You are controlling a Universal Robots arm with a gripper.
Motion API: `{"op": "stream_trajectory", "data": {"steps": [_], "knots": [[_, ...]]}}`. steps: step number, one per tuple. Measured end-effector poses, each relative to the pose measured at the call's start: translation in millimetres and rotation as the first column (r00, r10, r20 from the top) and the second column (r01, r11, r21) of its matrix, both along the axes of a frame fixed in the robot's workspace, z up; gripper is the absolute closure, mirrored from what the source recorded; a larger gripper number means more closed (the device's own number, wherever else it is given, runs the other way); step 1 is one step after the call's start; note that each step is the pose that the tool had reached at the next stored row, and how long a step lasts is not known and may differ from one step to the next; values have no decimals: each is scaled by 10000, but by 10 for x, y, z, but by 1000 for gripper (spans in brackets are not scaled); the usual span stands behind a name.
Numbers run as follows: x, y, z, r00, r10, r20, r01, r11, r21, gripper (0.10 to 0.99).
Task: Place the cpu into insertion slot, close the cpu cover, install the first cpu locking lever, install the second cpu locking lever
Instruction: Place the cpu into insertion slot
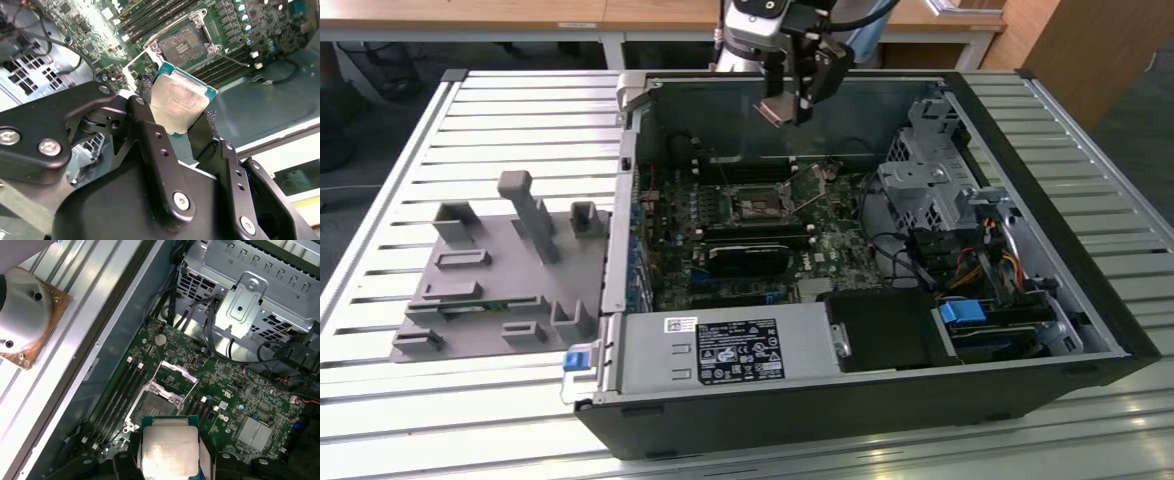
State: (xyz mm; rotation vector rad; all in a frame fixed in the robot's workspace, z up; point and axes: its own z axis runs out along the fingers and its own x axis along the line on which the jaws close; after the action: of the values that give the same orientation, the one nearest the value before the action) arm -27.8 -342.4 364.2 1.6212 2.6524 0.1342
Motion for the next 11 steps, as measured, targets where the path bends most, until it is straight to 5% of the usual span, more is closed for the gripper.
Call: {"op": "stream_trajectory", "data": {"steps": [11], "knots": [[0, 19, -37, 9938, -1109, 0, 1109, 9938, 0, 545]]}}
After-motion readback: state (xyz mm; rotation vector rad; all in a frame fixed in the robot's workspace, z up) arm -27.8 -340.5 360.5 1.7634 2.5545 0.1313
